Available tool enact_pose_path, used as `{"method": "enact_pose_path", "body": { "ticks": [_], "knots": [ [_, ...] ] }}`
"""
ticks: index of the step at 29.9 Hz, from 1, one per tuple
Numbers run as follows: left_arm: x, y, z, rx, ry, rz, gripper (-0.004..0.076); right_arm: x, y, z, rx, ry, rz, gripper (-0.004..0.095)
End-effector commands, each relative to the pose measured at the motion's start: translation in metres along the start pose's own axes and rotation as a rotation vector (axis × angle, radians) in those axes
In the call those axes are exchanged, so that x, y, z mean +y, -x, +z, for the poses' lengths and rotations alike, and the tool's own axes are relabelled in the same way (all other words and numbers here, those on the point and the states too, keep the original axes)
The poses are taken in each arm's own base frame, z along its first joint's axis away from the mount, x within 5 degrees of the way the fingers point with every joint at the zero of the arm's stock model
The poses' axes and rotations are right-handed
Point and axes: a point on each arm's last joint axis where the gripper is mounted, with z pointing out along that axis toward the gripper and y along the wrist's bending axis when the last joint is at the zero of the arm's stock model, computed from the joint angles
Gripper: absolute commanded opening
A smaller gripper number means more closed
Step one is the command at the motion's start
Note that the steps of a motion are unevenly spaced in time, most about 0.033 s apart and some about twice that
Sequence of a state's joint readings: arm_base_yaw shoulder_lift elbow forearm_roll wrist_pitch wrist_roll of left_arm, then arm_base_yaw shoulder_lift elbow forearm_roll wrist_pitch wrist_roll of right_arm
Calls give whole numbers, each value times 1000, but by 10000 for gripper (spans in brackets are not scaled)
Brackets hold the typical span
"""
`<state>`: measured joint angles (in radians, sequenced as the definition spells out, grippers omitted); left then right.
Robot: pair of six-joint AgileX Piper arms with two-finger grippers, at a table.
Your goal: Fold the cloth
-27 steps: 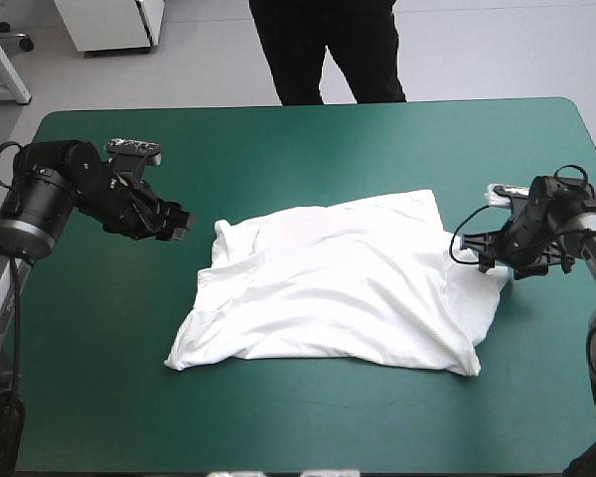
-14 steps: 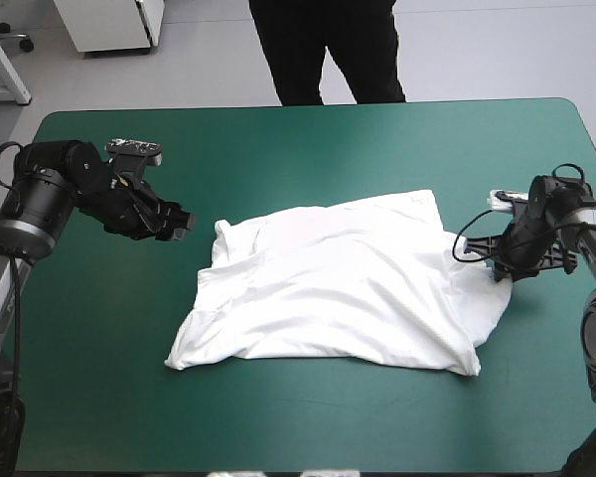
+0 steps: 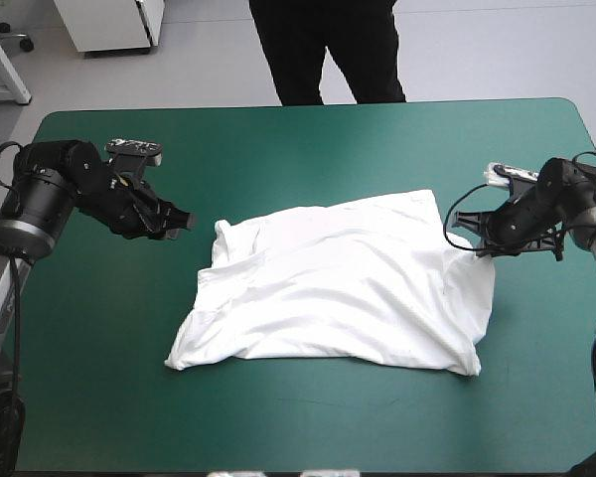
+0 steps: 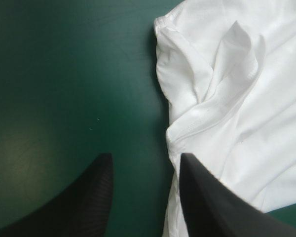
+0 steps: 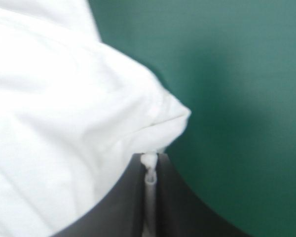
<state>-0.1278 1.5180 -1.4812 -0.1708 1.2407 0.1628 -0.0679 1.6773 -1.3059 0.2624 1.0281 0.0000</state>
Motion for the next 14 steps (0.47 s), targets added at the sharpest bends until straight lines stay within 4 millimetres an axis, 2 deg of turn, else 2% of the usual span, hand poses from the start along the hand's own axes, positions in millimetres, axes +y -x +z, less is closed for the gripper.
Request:
{"method": "enact_pose_path", "body": {
  "ticks": [1,12,14],
  "knots": [
    [-6,-3,-23,-41,-17,-4,312,22,-1,-29,-75,111,-38,-17],
    [-6,-3,-23,-35,-18,-4,312,106,-22,-10,-77,220,-231,-17],
    [-6,-3,-23,-33,-18,-4,312,115,-25,-4,-64,231,-245,-17]
  ]
}}
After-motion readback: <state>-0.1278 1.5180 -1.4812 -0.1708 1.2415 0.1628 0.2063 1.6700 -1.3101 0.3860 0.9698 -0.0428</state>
